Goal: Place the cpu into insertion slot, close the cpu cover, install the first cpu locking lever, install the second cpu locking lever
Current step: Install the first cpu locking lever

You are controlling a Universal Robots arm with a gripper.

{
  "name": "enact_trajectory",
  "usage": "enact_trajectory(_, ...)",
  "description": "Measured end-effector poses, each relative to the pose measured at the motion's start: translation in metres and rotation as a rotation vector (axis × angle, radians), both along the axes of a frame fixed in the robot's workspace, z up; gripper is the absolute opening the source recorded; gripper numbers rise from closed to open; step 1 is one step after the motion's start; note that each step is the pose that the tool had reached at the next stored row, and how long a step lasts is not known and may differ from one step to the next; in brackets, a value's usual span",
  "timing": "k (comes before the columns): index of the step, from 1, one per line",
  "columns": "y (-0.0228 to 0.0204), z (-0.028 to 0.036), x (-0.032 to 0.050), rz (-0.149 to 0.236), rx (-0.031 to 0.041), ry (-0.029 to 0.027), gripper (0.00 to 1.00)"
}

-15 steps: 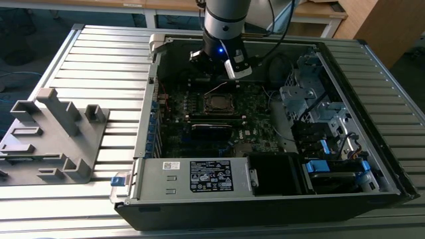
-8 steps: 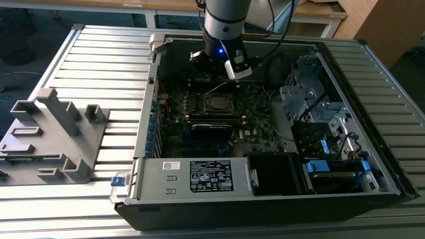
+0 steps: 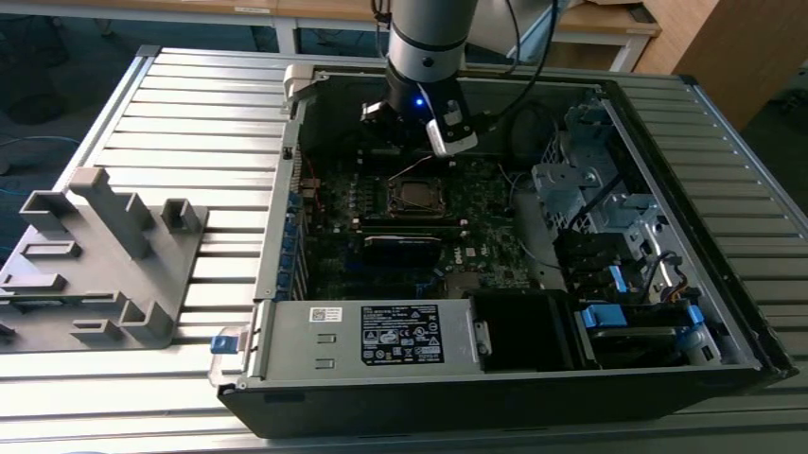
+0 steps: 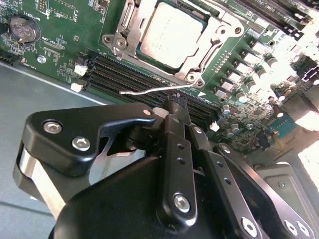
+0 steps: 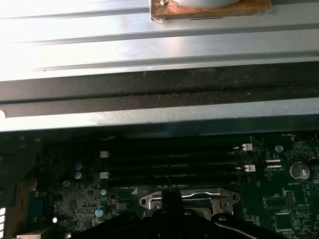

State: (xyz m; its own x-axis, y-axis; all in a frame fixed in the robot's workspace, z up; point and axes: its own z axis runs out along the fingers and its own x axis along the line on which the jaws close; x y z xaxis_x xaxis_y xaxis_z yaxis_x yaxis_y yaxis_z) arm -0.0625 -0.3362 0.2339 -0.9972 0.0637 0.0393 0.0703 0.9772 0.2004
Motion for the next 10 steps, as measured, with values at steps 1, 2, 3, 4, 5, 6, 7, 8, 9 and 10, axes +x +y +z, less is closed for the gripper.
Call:
enact_trajectory(1, 0.0004, -0.001, 0.0, 0.0, 0.0, 0.0, 0.11)
enact_trajectory(2, 0.001, -0.0019, 0.0, 0.0, -0.0002, 0.0001, 0.11)
enact_trajectory(3, 0.002, -0.0027, 0.0, 0.0, -0.0004, 0.0003, 0.11)
enact_trajectory(4, 0.0032, -0.0037, 0.0, 0.0, -0.0002, 0.0002, 0.11)
enact_trajectory(5, 0.0042, -0.0045, 0.0, 0.0, -0.0001, 0.0001, 0.11)
enact_trajectory(6, 0.0054, -0.005, 0.0001, 0.0, 0.0, 0.0001, 0.11)
enact_trajectory(7, 0.0064, -0.0054, 0.0002, 0.0, -0.0001, 0.0001, 0.11)
enact_trajectory(8, 0.0073, -0.0057, 0.0004, 0.0, 0.0001, 0.0001, 0.11)
enact_trajectory(9, 0.008, -0.0059, 0.0007, 0.0, 0.0, 0.0001, 0.11)
enact_trajectory(10, 0.0087, -0.0063, 0.0014, 0.0, 0.0, 0.0001, 0.11)
